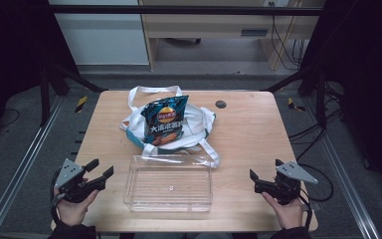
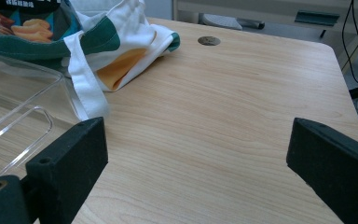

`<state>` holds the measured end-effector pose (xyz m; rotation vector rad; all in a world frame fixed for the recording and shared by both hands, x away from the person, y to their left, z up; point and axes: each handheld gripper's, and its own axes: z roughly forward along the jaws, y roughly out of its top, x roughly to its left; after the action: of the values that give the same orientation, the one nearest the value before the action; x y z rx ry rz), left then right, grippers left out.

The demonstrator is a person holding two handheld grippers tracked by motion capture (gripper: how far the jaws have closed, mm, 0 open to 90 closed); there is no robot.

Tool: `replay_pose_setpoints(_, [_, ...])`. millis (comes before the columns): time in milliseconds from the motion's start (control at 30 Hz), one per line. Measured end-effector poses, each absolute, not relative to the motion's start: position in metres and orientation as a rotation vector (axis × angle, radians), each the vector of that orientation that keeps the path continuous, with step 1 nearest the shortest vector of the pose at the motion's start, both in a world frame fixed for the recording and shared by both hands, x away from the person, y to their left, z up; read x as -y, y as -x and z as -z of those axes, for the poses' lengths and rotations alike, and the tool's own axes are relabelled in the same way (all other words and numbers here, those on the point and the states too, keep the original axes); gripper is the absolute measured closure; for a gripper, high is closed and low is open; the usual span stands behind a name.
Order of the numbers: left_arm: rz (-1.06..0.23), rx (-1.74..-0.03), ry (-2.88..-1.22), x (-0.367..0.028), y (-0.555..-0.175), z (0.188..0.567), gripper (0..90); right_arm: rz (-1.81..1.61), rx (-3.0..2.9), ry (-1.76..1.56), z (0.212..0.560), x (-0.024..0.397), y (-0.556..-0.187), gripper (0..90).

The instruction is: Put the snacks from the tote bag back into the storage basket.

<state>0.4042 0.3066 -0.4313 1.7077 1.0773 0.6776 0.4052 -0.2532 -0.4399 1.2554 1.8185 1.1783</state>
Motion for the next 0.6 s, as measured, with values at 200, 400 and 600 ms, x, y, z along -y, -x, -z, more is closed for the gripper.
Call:
replay_pose_setpoints(200, [-0.669,-1.076,-1.707,-0.302,-0.406,0.426,35.5,-1.184,-1.818,-1.257,0.44,0.253,-0.405,5.4])
replay_pose_setpoints(400, [-0.665,-1.079,-1.704,-0.298,-0.408,0.421,35.1,-1.185,-1.82,-1.255,0.439,0.254,-0.405,5.4])
replay_pose_setpoints(600, [-0.652,-1.072,-1.687,-0.296,-0.413,0.415,35.0,-1.186,-1.816,-1.264,0.44,0.255,-0.406,5.4])
